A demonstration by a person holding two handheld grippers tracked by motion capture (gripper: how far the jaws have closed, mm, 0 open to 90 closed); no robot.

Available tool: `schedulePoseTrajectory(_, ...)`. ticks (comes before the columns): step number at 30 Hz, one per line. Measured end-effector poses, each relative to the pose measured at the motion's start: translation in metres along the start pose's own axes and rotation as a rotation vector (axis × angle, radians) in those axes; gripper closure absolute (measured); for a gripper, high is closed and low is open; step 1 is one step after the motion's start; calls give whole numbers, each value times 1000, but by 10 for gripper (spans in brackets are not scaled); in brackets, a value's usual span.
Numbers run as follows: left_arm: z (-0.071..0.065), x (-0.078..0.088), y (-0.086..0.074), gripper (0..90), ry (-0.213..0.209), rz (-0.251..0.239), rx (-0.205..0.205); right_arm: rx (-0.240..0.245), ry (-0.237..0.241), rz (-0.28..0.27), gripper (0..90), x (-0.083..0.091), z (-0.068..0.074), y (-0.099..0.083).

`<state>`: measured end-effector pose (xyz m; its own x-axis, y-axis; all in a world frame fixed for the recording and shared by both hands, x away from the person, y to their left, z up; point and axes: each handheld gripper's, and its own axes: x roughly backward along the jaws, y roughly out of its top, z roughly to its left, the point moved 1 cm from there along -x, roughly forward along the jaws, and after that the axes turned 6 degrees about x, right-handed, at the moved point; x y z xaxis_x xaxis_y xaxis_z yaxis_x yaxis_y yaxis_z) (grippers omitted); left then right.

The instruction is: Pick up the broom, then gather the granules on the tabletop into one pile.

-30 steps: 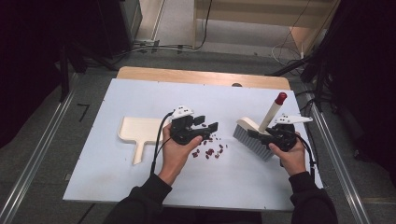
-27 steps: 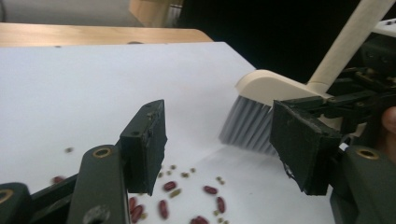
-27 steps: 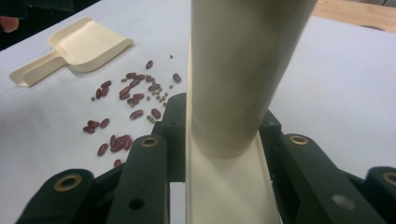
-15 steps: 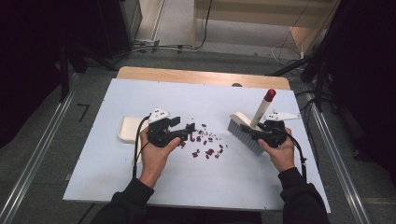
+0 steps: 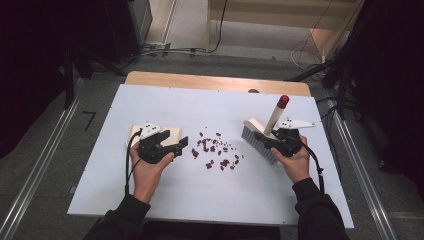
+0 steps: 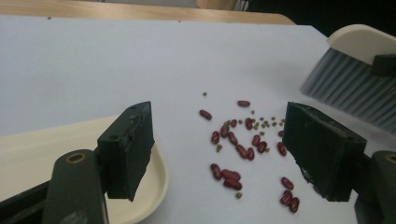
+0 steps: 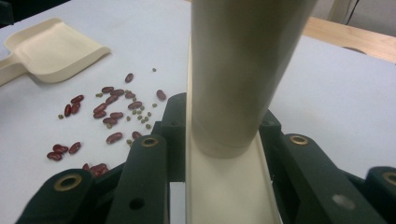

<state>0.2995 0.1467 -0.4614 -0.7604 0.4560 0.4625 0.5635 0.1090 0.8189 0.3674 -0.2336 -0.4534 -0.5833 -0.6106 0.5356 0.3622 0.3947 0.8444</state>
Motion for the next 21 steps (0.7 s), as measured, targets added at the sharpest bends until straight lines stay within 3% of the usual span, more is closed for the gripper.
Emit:
schedulePoseTrajectory(14,25,19,-4,220,54,-21,25,29,-51,-9,643,-4,5,3)
schedulePoseTrajectory(21,38,24,-10,220,82,-16,36,66,-68,-7,642,-20,11,8)
